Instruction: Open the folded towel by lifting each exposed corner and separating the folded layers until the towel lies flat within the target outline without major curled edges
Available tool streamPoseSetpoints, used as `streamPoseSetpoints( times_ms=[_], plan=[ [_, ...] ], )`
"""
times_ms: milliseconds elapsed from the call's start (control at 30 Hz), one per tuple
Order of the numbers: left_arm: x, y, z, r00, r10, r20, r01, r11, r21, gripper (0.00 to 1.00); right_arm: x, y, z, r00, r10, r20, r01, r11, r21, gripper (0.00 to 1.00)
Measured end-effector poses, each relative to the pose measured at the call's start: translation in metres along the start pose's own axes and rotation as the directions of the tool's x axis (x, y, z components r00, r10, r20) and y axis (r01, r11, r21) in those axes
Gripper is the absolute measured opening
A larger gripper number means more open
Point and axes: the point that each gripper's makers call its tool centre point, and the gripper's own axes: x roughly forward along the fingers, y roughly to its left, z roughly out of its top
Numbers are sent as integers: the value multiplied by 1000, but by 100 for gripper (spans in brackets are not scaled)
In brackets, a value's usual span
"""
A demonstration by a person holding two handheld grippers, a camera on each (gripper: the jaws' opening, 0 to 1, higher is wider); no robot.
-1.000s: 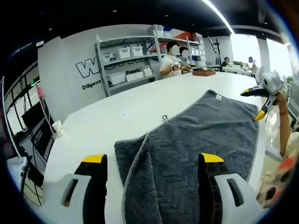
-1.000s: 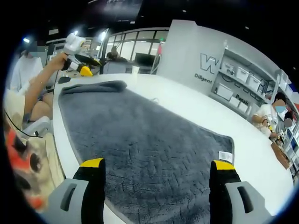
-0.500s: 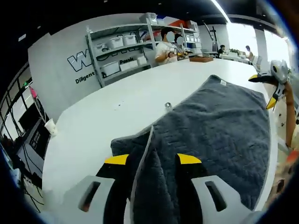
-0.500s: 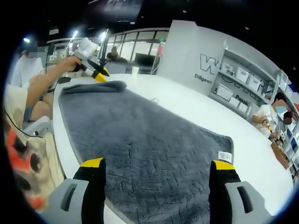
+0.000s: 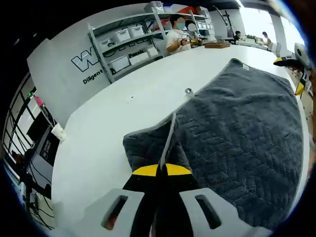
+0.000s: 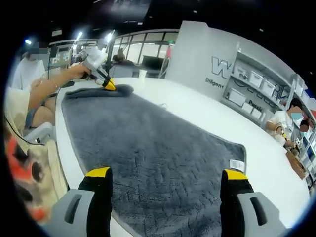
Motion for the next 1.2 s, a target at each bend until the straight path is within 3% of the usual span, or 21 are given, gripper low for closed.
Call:
streamPoseSetpoints(
  times_ms=[133, 300, 733, 967, 1200],
  plan=[
    [-3, 3, 0, 1000, 13, -3, -13, 1000, 6, 2, -1, 0, 0, 1000, 1, 1, -1, 1000, -4, 90],
    [-20, 36, -11, 993, 109, -36, -108, 994, 20, 2, -2, -1, -1, 1000, -1, 0, 1, 1000, -3, 90],
    [-41, 79, -32, 977, 201, -69, -203, 979, -16, 2, -3, -4, 0, 1000, -5, 2, 5, 1000, 4, 90],
    [-47, 97, -49, 970, 226, -92, -230, 972, -46, 2, -4, -5, -1, 1000, -9, 3, 8, 1000, 7, 90],
    [-52, 123, -74, 952, 273, -137, -284, 956, -73, 2, -5, -6, -2, 1000, -10, 2, 10, 1000, 12, 90]
  ],
)
